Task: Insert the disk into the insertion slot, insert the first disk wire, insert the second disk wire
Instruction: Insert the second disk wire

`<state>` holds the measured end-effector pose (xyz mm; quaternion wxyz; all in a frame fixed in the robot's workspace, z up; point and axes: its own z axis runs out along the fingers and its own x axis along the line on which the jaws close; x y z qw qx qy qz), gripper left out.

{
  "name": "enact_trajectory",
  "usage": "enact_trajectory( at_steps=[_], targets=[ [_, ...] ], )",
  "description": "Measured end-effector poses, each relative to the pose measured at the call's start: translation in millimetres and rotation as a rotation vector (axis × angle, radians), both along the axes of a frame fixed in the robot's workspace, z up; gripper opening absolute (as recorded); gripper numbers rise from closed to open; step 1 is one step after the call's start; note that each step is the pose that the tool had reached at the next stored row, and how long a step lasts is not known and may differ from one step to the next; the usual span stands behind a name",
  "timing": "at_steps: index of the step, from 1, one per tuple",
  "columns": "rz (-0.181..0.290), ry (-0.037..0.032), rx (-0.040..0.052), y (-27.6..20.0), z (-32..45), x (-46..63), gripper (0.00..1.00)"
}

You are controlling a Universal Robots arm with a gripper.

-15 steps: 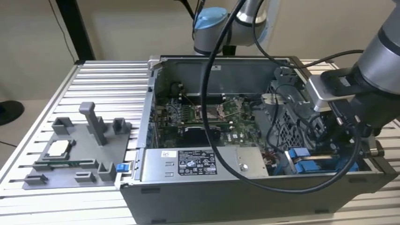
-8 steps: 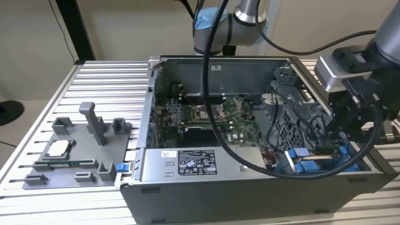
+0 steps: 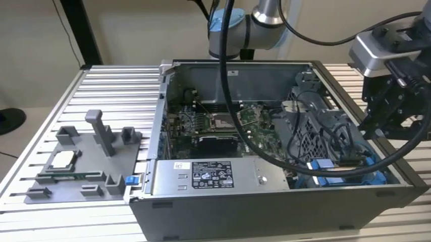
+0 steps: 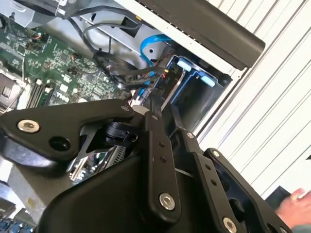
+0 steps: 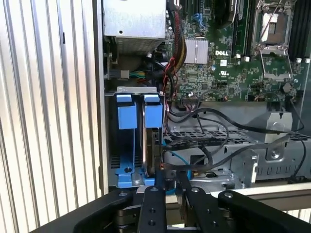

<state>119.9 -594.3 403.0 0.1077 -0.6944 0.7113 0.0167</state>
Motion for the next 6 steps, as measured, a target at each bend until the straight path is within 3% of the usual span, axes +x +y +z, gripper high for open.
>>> enact_trajectory(
  at_steps=[6],
  targets=[
    [0.0, 0.0001, -0.0001, 0.0, 0.0, 0.0, 1.0]
  ],
)
